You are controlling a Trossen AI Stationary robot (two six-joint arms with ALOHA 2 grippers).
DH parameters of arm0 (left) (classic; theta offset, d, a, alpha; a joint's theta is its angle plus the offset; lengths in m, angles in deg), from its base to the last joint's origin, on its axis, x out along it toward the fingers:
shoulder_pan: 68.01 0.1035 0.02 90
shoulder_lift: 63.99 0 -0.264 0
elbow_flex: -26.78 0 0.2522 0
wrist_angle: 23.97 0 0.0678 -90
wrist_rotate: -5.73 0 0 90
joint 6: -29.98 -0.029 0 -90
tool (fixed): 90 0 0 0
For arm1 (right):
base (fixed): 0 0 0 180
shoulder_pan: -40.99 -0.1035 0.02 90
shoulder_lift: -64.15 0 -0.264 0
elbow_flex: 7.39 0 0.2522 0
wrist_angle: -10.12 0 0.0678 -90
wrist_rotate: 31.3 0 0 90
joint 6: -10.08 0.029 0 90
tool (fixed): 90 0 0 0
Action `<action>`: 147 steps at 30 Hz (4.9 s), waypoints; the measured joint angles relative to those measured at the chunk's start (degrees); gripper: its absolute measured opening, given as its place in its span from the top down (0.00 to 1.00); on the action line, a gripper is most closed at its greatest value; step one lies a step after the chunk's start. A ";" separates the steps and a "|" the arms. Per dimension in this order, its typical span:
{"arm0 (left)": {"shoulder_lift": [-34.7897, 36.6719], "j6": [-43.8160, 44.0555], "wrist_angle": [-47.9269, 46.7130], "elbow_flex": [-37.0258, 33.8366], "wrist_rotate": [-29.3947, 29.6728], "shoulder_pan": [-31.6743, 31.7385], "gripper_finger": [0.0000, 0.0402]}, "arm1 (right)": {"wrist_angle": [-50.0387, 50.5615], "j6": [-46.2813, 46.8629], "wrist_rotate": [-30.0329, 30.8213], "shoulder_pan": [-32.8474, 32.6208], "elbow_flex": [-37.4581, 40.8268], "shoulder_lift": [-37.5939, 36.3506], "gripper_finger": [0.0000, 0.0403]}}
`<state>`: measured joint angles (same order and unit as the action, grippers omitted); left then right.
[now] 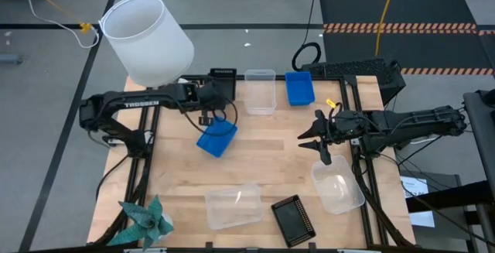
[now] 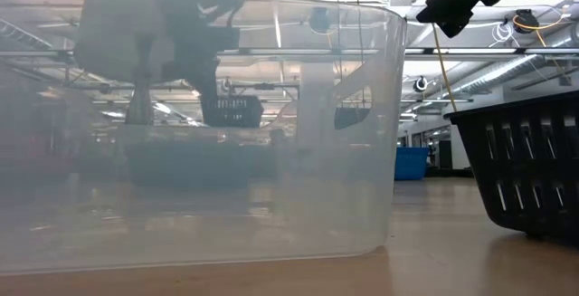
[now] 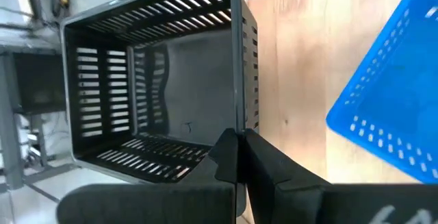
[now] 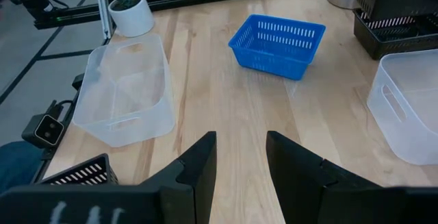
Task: Stack baskets by color
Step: Stack the middle black bin on the top left black bin, then put the bottom left transparent bin on the top left transparent bin
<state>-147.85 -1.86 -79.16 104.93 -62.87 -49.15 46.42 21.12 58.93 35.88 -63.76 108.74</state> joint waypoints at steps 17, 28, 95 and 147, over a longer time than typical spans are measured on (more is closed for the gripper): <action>0.00 -5.92 11.84 -8.83 -2.99 7.07 0.96 | 0.00 -0.22 0.00 0.00 0.00 0.01 0.70; 0.00 -8.21 14.62 -10.34 -6.56 9.17 0.97 | -0.02 -0.22 0.00 0.02 0.00 0.01 0.70; -1.33 -1.21 18.03 -10.34 -4.32 9.63 0.56 | -0.02 -1.27 0.00 0.00 0.00 0.01 0.70; -6.78 40.57 23.43 3.26 -0.97 -65.21 0.53 | -7.87 1.22 -0.24 -6.16 -3.28 9.98 0.70</action>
<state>-154.63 38.71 -55.72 108.18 -63.84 -114.36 38.55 22.35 58.68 29.72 -67.04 118.71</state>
